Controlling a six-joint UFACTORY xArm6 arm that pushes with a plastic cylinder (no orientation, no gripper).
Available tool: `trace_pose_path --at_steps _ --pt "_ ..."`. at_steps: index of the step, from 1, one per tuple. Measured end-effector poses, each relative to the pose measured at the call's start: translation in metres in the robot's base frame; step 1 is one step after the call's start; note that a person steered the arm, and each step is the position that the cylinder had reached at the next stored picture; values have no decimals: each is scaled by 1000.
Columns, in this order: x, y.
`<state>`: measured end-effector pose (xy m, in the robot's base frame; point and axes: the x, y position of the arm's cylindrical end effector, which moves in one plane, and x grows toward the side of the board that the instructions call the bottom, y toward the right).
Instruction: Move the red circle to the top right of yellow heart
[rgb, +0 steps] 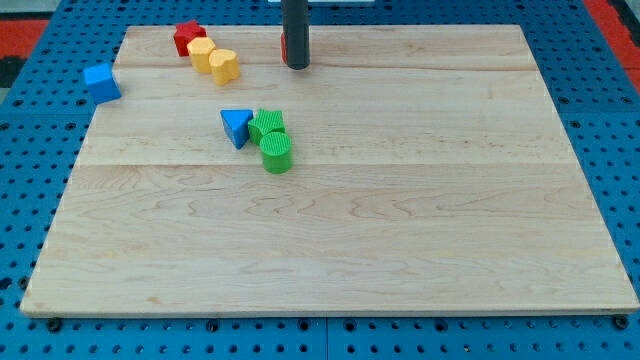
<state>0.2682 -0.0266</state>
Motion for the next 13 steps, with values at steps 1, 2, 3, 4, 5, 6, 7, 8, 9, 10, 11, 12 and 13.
trace_pose_path --at_steps 1,2,3,4,5,6,7,8,9,10,11,12,13 --pt "-7 21" --pt "-19 21" --pt "-29 21" --pt "-32 4" --pt "-32 -22" --pt "-32 -29" --pt "-32 -29" --pt "-34 -29" --pt "-36 -29" --pt "-41 -29" --pt "-46 -29" --pt "-49 -29" --pt "-23 -15"
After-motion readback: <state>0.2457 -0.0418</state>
